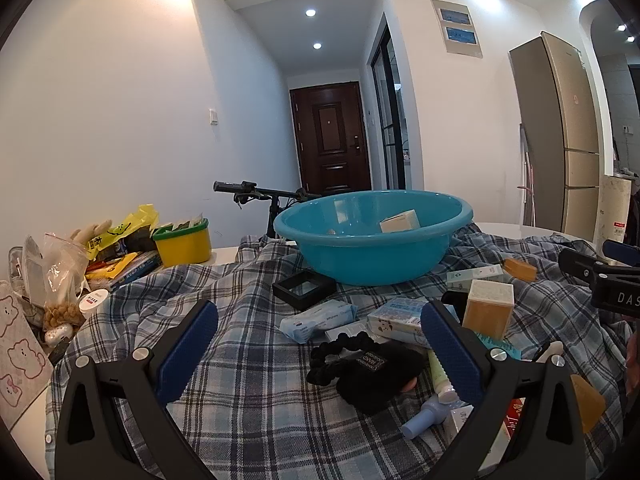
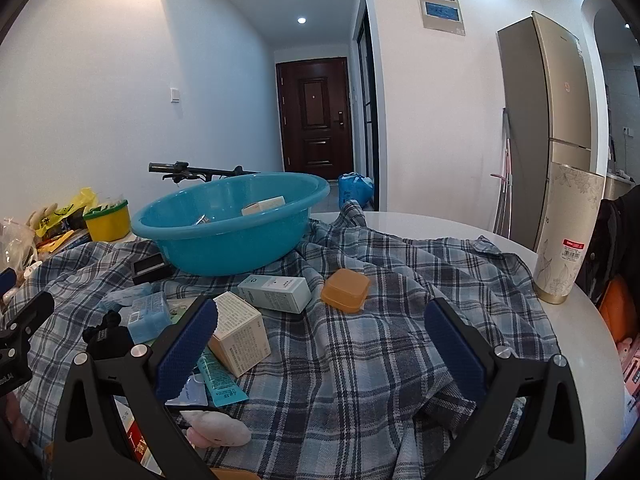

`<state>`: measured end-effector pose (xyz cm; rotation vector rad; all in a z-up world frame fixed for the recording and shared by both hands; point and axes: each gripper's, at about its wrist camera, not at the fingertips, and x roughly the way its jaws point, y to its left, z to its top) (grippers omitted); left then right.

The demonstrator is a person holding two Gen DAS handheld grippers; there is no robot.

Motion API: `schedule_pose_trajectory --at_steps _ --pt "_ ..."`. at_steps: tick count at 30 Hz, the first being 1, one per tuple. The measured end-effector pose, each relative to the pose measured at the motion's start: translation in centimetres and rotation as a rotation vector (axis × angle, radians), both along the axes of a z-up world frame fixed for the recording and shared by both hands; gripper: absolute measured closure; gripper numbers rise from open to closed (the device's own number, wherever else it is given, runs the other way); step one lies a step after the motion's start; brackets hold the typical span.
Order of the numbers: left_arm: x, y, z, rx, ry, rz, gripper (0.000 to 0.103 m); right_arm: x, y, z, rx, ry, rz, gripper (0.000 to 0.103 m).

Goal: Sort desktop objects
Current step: 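Move both tools toward the cluttered items on the plaid cloth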

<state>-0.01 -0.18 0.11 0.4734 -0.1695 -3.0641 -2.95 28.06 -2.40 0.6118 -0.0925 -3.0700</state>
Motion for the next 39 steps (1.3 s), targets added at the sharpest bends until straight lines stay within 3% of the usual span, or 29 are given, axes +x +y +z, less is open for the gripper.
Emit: schedule_pose_trajectory --at_steps 3,11,18,31,39 --pt "-0.5 -0.3 -0.3 0.018 -0.064 0.007 0.000 -0.1 0.0 -0.1 0.001 -0.010 0.006 0.000" --pt "-0.7 -1.3 1.5 0.086 -0.068 0.019 0.000 -0.4 0.0 0.9 -0.034 -0.085 0.047 0.000" --pt "-1.6 -1.5 3.0 0.085 -0.087 0.023 0.000 -0.4 0.0 3.6 -0.009 -0.069 0.041 0.000" --pt "-2.2 -3.1 9.8 0.082 0.027 0.063 0.000 -1.0 -0.8 9.0 0.055 0.015 0.044 0.000" --pt "-1.8 -3.2 13.7 0.080 0.090 0.028 0.000 -0.4 -1.1 12.7 0.054 0.091 0.053 0.000"
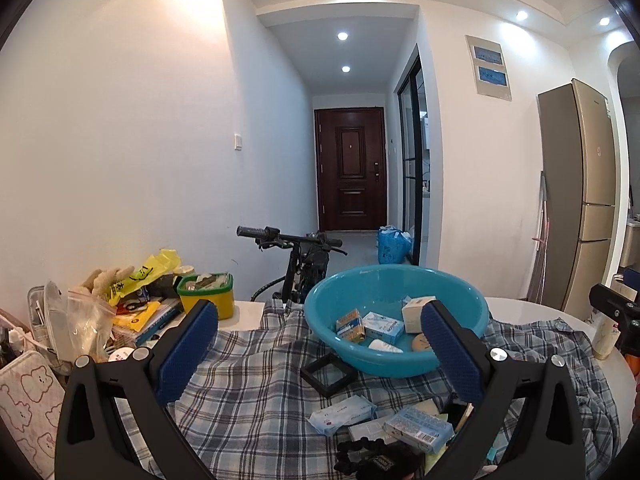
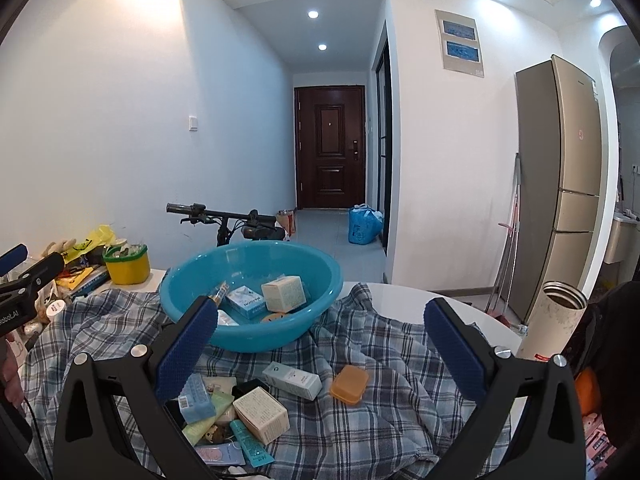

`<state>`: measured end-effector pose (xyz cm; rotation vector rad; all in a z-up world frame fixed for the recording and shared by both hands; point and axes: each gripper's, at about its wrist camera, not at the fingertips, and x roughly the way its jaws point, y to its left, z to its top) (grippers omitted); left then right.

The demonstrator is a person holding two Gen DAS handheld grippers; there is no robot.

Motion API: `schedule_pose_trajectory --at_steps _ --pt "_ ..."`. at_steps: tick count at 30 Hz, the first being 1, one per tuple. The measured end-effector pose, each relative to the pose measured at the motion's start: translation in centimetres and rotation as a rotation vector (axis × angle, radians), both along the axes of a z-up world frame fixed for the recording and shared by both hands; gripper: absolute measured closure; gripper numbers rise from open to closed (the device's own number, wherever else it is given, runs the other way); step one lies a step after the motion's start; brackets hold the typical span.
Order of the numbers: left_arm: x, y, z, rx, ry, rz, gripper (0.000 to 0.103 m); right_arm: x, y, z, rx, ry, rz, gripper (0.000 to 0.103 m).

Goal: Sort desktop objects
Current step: 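Move both tools toward the cluttered items on the plaid cloth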

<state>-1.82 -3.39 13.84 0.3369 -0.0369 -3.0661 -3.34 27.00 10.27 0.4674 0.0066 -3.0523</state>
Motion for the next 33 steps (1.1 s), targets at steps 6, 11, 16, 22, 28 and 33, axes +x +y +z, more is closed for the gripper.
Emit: schedule_pose_trajectory --at_steps 6,11,16,22,28,33 --pt "1.2 -0.1 4.0 0.026 0.116 -0.004 0.000 0.2 0.0 3.3 -0.005 0.084 0.002 0.000" --pt "1.9 0.6 6.4 0.032 0.186 -0.027 0.000 0.8 -0.4 5.9 -0.007 0.169 0.004 0.000" --pt "2.7 0.8 8.4 0.068 0.238 -0.029 0.000 1.3 -0.8 7.7 -0.023 0.226 0.002 0.000" --pt "2.8 0.9 9.4 0.063 0.232 -0.006 0.000 1.2 -1.3 8.6 -0.017 0.224 0.006 0.000" --pt "0.2 1.8 7.7 -0.004 0.076 -0.001 0.000 -0.9 -1.4 7.3 0.005 0.078 0.016 0.000" --pt "-2.1 2.0 5.8 -0.009 -0.046 -0.002 0.000 -1.2 -1.2 6.3 0.017 0.047 0.025 0.000"
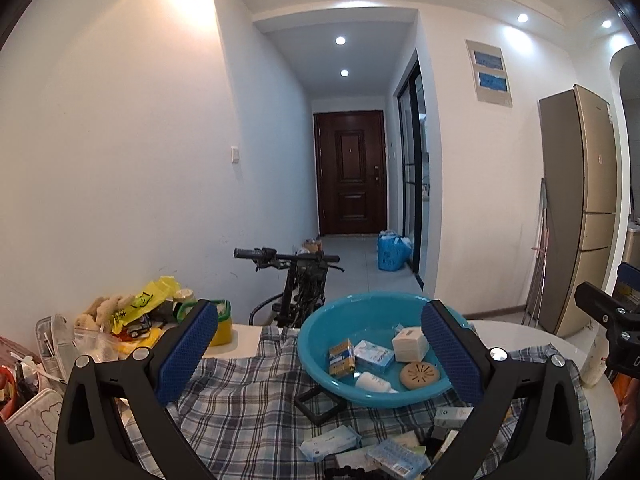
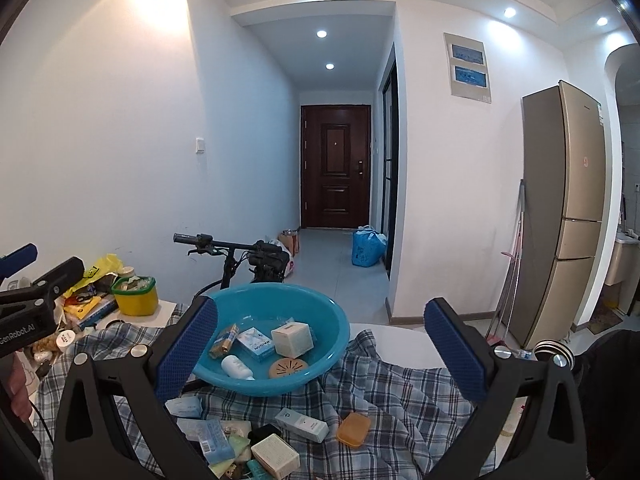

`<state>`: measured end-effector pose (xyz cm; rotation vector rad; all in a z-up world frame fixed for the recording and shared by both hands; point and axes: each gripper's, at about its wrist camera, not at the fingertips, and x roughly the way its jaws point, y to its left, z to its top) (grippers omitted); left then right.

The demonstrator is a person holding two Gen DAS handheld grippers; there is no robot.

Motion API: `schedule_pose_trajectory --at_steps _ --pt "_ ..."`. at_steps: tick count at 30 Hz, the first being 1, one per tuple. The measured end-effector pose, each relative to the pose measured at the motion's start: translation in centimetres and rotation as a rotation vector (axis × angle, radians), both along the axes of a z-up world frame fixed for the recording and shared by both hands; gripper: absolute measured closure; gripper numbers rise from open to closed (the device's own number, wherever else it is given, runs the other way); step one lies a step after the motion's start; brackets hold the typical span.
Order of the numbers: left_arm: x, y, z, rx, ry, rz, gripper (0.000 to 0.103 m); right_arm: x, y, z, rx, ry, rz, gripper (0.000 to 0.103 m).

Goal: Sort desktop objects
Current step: 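Move both tools toward the cluttered items on the plaid cloth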

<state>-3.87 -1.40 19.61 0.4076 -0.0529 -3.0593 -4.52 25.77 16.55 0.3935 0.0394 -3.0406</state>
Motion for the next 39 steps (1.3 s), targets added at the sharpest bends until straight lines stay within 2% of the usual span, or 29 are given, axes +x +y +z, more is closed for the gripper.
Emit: schedule_pose_trajectory --at_steps 8,15,20,25,39 --pt "-2.1 0.3 -3.0 -0.001 -0.124 -0.004 0.000 -2.0 0.0 -3.8 0.010 -0.137 -0.001 0.000" --pt "-2.9 1.0 -6.7 0.002 -0.233 -0.024 0.000 -2.8 0.4 -6.7 -0.007 -0.215 -0.013 0.000" --pt "-3.4 1.0 -8.9 0.000 -0.294 -0.024 0.000 -2.8 0.4 -8.5 0.008 -0.269 -0.017 0.000" --pt "-3.6 0.7 -11.6 0.034 -0.359 -0.017 0.000 -2.7 0.5 -10.4 -0.007 -0.316 0.000 0.000" --pt "-3.3 1.5 -18.7 0.008 -0.552 -0.037 0.000 -2.2 0.2 -16.0 -0.019 -0.473 0.030 0.000"
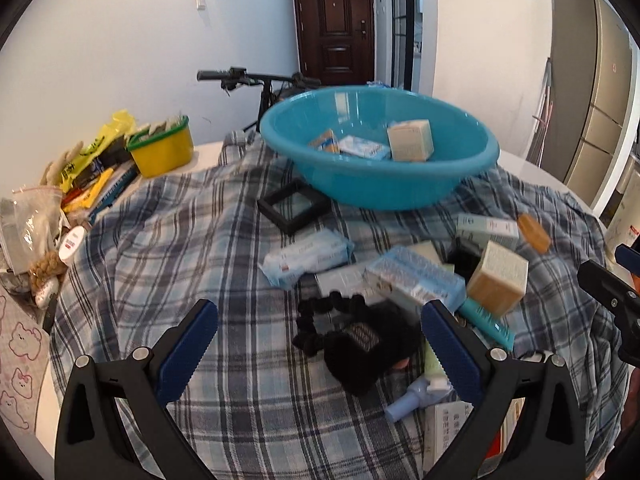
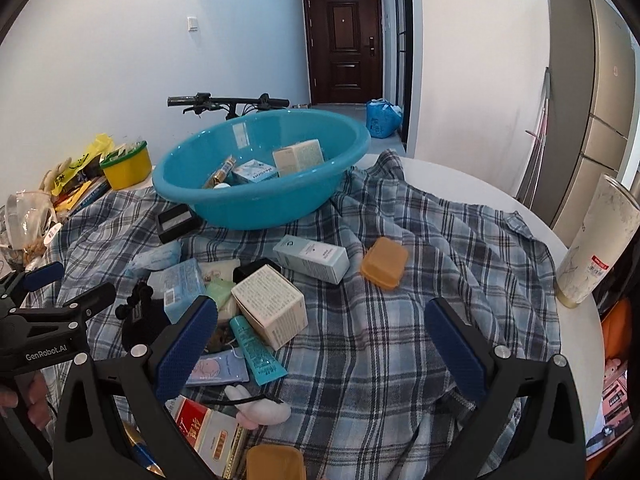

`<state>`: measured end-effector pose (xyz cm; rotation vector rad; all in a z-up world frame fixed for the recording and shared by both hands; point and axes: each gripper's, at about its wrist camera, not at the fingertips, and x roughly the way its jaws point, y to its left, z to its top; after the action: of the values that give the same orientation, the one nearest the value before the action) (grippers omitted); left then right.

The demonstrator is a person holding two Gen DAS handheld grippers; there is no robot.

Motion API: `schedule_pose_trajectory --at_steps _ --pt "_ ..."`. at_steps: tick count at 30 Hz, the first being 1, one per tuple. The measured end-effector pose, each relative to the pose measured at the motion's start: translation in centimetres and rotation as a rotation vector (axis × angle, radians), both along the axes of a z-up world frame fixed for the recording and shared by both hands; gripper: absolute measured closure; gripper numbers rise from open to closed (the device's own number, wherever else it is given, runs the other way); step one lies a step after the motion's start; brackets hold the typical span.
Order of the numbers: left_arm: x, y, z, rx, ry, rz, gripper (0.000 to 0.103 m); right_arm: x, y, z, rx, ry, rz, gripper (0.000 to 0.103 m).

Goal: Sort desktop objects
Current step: 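Move both tools toward the cluttered items on the plaid cloth, then close the left gripper on the black glove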

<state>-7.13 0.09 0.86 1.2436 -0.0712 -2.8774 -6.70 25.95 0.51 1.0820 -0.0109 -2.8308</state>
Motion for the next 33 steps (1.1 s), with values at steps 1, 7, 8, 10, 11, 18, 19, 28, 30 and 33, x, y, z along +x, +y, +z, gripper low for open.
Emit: schedule_pose_trajectory --at_steps 1,7,8,10,11,18,19,28,30,33 --pt "0.1 0.1 -0.4 0.002 -0.012 -0.005 0.000 0.0 0.0 -0.3 -0.004 -0.012 -0.002 0.000" --pt "0.6 0.5 -2.1 -0.005 -0.063 -0.023 0.000 0.4 0.1 -1.1 -0.003 -0.031 0.013 0.000" --pt "0.6 0.6 -2.4 0.000 -0.072 -0.027 0.000 0.4 0.1 -1.3 -0.005 -0.037 0.019 0.000" --pt "0.6 0.5 -2.8 0.013 -0.085 -0.031 0.000 0.4 0.0 -1.6 -0.009 -0.048 0.032 0.000" --pt "0.5 0.6 -2.9 0.022 -0.089 -0.035 0.000 0.4 -0.1 -1.8 -0.006 -0.052 0.037 0.000" --pt "-0.4 1.4 -4.0 0.052 -0.126 -0.052 0.000 0.3 -0.8 -2.3 0.013 -0.062 0.056 0.000" --pt "-0.7 1.4 -4.2 0.058 -0.133 -0.051 0.000 0.3 -0.8 -2.4 0.016 -0.064 0.057 0.000" --pt "-3.3 1.0 -5.8 0.075 -0.160 -0.034 0.000 -0.6 0.1 -2.7 0.022 -0.080 0.035 0.000" --pt "-3.8 1.0 -6.2 0.083 -0.178 -0.046 0.001 -0.7 0.1 -2.8 0.026 -0.083 0.033 0.000" --pt "-4.2 0.9 -6.6 0.090 -0.191 -0.053 0.009 -0.9 0.1 -2.8 0.026 -0.086 0.032 0.000"
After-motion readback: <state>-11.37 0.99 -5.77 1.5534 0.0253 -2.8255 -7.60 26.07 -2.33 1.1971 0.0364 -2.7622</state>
